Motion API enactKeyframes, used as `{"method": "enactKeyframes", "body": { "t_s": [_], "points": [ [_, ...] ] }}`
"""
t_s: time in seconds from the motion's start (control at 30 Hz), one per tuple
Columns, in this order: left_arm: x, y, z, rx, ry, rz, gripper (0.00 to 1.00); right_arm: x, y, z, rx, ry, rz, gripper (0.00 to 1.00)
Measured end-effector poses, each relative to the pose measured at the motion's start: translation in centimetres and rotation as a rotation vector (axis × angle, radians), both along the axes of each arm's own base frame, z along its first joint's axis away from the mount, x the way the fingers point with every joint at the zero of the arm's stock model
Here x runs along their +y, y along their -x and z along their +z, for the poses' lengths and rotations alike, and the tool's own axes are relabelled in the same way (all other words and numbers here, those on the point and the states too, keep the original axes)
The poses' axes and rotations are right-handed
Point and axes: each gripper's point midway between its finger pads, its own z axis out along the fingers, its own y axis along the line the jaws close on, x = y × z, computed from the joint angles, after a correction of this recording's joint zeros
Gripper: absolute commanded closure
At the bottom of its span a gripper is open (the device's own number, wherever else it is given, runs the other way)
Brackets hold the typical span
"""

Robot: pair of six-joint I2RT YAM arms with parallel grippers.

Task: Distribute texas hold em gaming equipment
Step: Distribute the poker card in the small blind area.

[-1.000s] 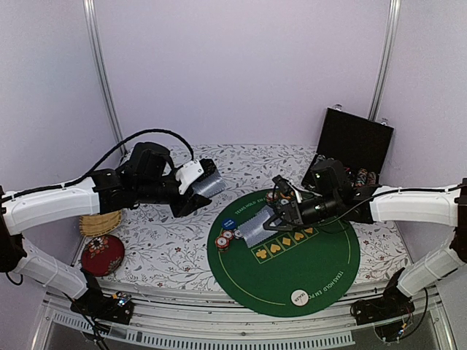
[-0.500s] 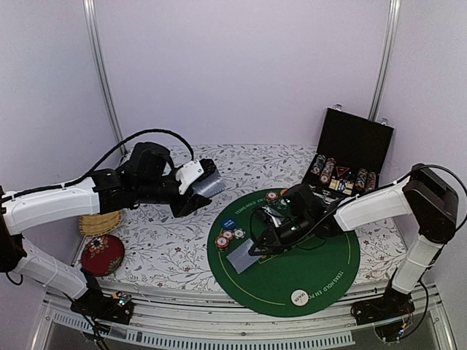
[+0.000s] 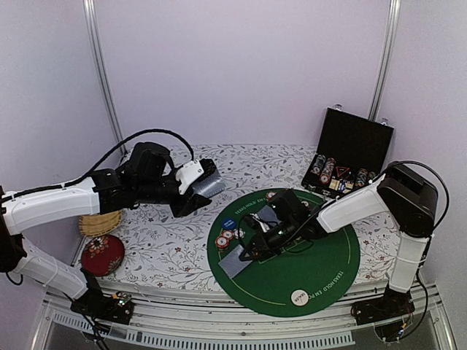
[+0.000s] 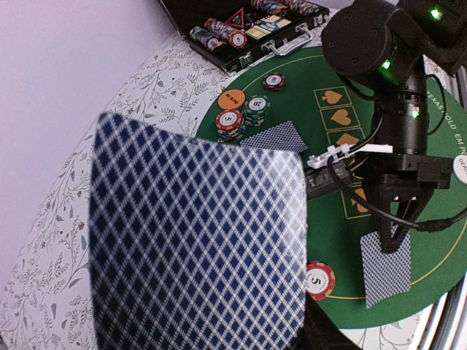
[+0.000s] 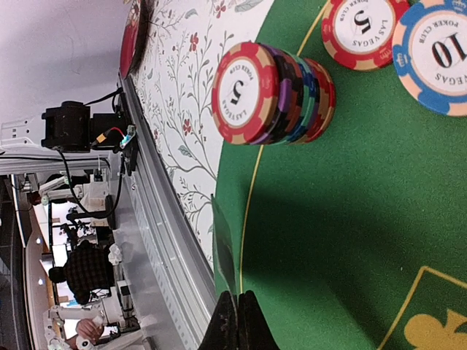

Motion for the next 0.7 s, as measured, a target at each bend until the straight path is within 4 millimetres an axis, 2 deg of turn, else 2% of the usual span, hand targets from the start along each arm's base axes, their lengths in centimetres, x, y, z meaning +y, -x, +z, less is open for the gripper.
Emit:
{"method": "enactKeyframes", "body": {
  "t_s": [0.17, 0.23, 0.37, 0.43, 0.53, 0.7],
  "points": [
    [0.0, 0.0, 0.0, -0.001, 0.000, 0.000, 0.51, 0.4, -0.1, -0.6, 0.007, 0.016, 0.009, 0.96],
    [0.0, 0.0, 0.0, -0.001, 0.000, 0.000, 0.51, 0.5, 0.0, -0.9, 0.013, 0.031, 0.015, 0.93],
    [0.0, 0.0, 0.0, -0.001, 0.000, 0.000, 0.51, 0.4, 0.4, -1.2, 0.018, 0.054, 0.027, 0.82],
    [0.0, 0.0, 0.0, -0.001, 0.000, 0.000, 0.51, 0.3, 0.7, -1.4, 0.020, 0.069, 0.031, 0.74],
    [0.0, 0.0, 0.0, 0.000, 0.000, 0.000, 0.51, 0.0, 0.7, -1.7, 0.021, 0.093, 0.031, 0.69],
    [0.0, 0.0, 0.0, -0.001, 0.000, 0.000, 0.51, 0.1, 0.2, -1.1, -0.005, 0.115, 0.025, 0.45]
  ]
}}
